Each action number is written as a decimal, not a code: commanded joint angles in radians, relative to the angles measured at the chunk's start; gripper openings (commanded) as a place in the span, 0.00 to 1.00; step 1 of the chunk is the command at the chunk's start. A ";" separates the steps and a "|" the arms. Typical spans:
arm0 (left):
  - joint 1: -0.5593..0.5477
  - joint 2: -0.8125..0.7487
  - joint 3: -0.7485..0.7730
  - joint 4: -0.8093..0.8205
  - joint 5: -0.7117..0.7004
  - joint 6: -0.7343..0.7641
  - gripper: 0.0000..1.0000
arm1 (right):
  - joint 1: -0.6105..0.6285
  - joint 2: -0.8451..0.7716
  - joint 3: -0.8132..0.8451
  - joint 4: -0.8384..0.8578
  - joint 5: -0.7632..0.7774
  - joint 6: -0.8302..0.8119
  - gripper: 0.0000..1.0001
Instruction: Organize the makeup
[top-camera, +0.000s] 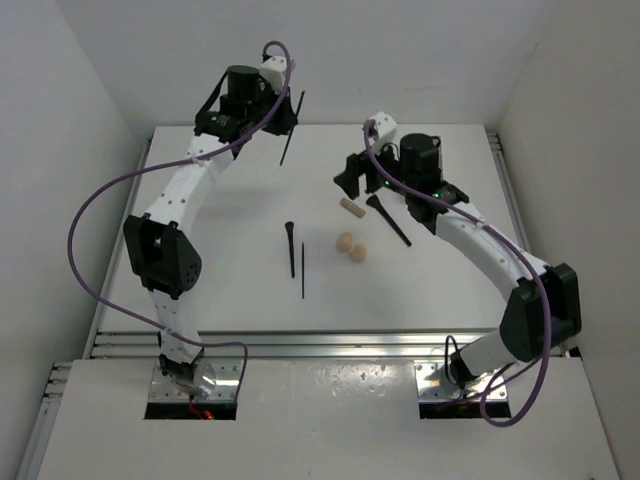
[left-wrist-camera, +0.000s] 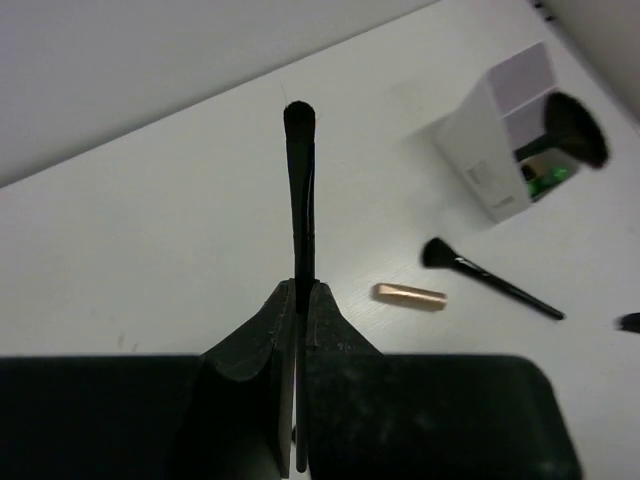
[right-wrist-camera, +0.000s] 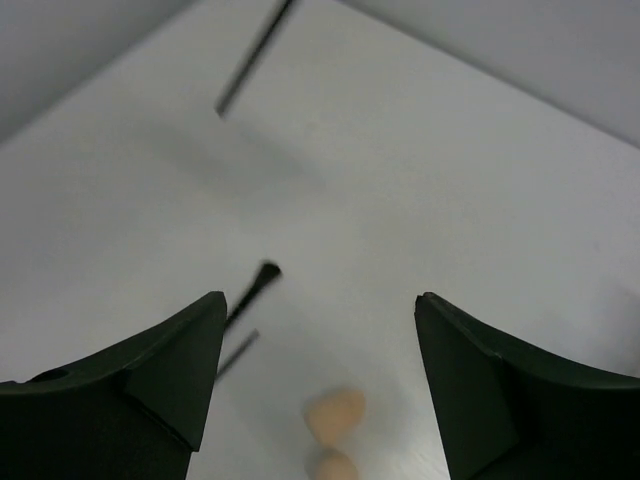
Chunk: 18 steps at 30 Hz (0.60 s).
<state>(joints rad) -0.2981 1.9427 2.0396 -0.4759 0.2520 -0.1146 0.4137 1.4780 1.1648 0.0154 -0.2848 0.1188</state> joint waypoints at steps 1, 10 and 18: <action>-0.039 -0.005 0.007 0.054 0.127 -0.074 0.00 | 0.028 0.097 0.105 0.297 -0.077 0.187 0.75; -0.095 0.004 -0.016 0.131 0.147 -0.148 0.00 | 0.031 0.297 0.203 0.382 0.009 0.331 0.68; -0.104 0.013 -0.055 0.140 0.156 -0.178 0.00 | 0.023 0.357 0.193 0.488 0.016 0.412 0.54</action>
<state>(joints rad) -0.3985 1.9503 1.9999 -0.3798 0.3889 -0.2665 0.4438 1.8236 1.3312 0.3676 -0.2726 0.4732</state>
